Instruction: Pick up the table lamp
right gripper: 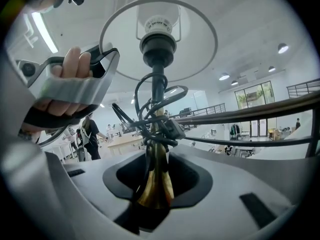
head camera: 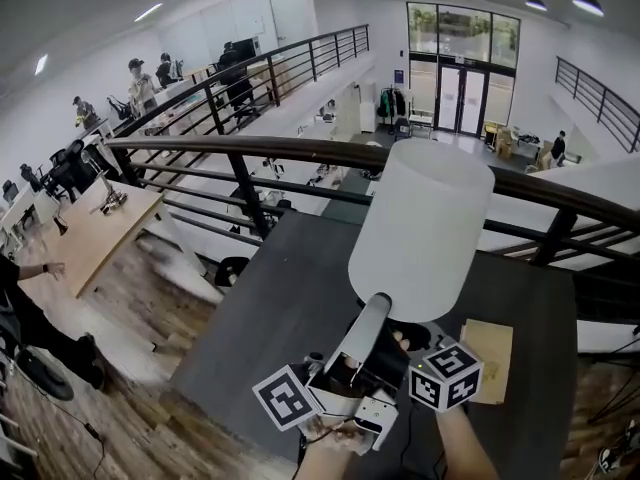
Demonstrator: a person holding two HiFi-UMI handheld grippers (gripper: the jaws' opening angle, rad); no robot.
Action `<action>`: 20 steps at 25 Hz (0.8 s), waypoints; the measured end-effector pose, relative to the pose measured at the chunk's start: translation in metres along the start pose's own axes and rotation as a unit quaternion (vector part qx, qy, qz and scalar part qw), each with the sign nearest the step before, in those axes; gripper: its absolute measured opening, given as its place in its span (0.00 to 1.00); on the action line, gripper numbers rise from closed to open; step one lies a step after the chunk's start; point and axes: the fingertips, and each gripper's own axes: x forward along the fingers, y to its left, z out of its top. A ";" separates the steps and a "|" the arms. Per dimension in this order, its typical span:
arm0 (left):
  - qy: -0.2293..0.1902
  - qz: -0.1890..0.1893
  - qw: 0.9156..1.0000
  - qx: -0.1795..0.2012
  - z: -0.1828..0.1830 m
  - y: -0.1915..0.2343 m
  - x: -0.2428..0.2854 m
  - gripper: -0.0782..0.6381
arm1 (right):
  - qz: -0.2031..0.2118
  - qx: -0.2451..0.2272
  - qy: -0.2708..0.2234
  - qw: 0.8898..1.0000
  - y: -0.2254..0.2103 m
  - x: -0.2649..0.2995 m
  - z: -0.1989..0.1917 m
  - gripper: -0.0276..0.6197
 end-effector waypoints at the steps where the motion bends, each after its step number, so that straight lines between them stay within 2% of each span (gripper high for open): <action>1: 0.000 0.000 1.000 0.000 0.000 -0.002 0.001 0.24 | 0.000 -0.001 -0.001 1.000 0.000 -0.001 0.002 0.27; 20: 0.001 -0.014 1.000 0.009 -0.016 -0.018 0.000 0.24 | 0.002 -0.015 -0.011 1.000 0.006 -0.020 0.009 0.26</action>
